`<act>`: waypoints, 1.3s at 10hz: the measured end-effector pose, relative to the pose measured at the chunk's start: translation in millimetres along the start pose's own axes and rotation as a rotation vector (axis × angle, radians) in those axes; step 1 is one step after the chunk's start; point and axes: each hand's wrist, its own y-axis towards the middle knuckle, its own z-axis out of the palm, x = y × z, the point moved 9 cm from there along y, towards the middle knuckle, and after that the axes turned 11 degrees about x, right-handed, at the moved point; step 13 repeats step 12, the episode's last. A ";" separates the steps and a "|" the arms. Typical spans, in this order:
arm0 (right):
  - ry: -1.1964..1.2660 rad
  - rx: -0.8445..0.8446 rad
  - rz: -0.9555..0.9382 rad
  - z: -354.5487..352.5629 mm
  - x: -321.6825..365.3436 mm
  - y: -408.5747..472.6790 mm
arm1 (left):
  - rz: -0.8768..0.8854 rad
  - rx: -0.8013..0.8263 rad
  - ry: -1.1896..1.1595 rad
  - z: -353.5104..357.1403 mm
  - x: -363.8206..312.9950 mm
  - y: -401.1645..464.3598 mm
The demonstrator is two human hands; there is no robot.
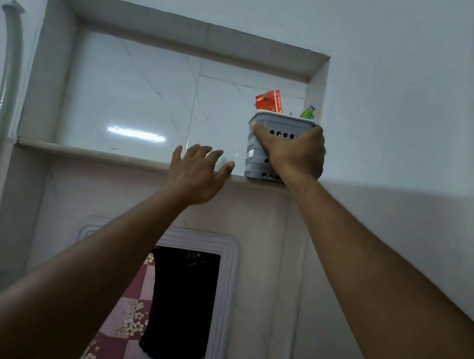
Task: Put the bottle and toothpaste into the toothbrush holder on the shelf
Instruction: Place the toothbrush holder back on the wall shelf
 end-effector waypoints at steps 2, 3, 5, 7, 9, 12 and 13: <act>-0.028 0.031 -0.002 24.0 -22.3 -3.3 | -0.013 -0.080 0.042 5.6 3.9 0.6; -0.057 0.106 -0.002 38.5 -37.9 -11.6 | 0.001 -0.077 0.046 6.2 3.2 -1.6; -0.164 0.197 -0.016 49.2 -51.5 -14.1 | 0.022 -0.072 0.041 4.5 -0.3 -3.5; -0.231 0.209 -0.041 34.1 -41.1 -20.6 | 0.009 -0.057 -0.119 -3.4 0.5 -14.7; -0.138 0.013 -0.309 -11.0 -1.1 -52.4 | 0.047 -0.103 -0.336 -25.0 3.5 -46.3; 0.060 0.012 -0.442 -60.8 52.0 -108.1 | 0.101 -0.210 -0.247 -95.0 -22.1 -99.4; 0.060 0.012 -0.442 -60.8 52.0 -108.1 | 0.101 -0.210 -0.247 -95.0 -22.1 -99.4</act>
